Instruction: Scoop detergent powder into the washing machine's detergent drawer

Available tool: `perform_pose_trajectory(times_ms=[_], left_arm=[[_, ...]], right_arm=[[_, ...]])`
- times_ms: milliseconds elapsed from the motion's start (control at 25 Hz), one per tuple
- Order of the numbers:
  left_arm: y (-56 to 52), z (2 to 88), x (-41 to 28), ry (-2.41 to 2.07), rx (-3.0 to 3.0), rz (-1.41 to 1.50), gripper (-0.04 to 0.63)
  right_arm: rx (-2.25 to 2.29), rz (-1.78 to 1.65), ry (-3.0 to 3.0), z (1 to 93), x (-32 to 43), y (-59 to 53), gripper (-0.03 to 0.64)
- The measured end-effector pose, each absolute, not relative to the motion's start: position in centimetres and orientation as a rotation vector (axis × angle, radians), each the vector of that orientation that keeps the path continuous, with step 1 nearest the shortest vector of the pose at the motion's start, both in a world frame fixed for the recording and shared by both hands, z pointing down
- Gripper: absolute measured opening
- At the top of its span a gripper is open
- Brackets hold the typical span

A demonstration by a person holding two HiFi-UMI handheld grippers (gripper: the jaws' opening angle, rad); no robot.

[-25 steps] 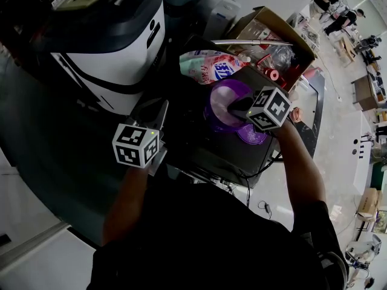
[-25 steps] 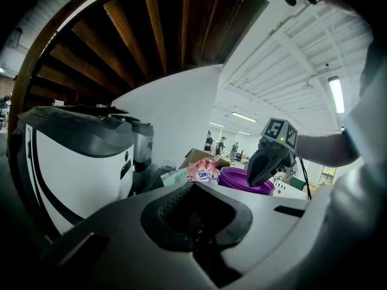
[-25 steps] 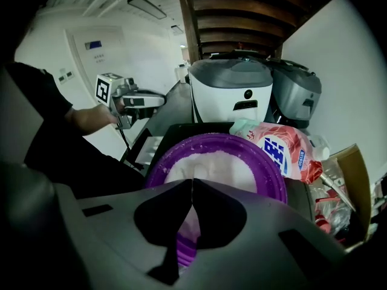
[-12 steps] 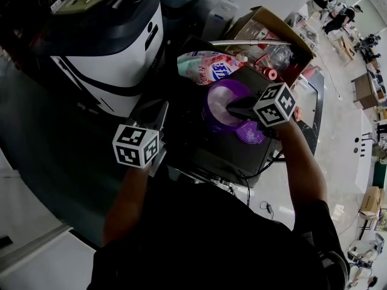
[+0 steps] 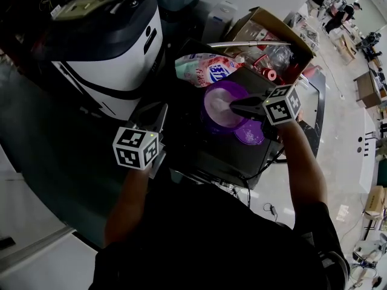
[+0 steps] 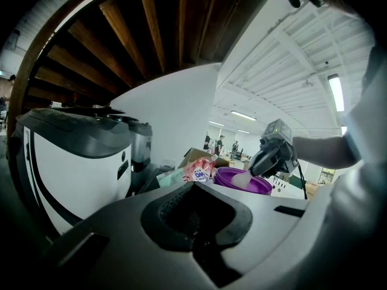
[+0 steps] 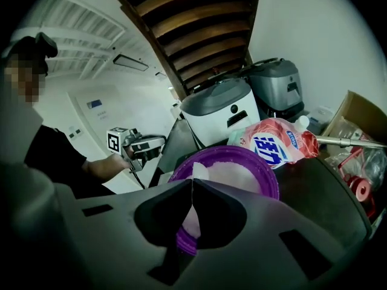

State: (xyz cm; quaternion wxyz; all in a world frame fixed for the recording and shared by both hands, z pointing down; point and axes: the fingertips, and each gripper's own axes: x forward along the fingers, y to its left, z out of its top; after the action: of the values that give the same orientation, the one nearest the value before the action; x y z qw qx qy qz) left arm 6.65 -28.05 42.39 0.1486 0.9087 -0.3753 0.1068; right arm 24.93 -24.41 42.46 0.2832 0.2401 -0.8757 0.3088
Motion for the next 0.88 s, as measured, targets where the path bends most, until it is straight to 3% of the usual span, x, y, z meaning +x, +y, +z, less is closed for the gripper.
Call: perform_pose_trajectory(times_ms=[880], left_arm=[[-26.1,40.9,8.2,-1.183,2.621,0.363,0.008]], right_arm=[[0.808,1.122,-2.696,39.3,28.0,-25.5,0.021]])
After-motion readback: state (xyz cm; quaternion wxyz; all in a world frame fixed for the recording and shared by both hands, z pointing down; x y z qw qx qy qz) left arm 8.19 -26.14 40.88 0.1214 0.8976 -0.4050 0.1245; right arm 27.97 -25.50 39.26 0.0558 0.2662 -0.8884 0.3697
